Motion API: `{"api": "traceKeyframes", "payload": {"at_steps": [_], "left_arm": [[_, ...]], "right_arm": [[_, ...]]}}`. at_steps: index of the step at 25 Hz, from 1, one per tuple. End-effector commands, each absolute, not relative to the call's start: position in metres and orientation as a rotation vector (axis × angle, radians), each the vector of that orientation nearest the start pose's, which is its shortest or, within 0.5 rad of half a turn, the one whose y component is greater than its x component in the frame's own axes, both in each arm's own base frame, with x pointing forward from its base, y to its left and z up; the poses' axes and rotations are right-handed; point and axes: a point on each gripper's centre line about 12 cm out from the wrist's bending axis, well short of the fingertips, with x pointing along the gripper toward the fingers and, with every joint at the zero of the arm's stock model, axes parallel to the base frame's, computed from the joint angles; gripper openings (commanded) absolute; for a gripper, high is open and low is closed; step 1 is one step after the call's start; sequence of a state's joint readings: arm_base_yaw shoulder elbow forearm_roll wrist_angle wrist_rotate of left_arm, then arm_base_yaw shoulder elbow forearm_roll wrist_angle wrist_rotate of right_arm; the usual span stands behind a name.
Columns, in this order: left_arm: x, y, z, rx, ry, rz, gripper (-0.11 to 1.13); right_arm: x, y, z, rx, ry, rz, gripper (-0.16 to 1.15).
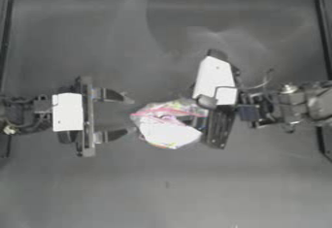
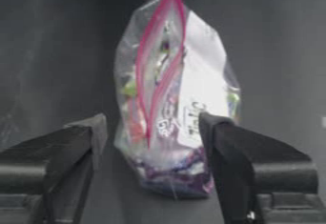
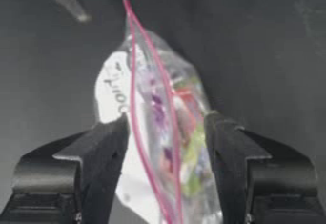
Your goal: Put candy in bag
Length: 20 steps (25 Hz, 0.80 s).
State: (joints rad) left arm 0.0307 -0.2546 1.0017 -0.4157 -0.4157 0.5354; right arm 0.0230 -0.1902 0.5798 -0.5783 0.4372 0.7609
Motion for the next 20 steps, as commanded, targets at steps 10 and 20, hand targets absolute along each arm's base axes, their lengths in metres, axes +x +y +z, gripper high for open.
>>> {"api": "traceKeyframes", "payload": {"at_steps": [10,20], "left_arm": [[0.298,0.027,0.231,0.119,0.375,0.11,0.9],[0.283,0.024,0.238,0.071,0.4,0.088,0.9]], "right_arm": [[0.314,-0.02,0.255,0.129,0.674,-0.279,0.84],[0.281,-0.018,0.257,0.146,0.643,-0.268,0.84]]}}
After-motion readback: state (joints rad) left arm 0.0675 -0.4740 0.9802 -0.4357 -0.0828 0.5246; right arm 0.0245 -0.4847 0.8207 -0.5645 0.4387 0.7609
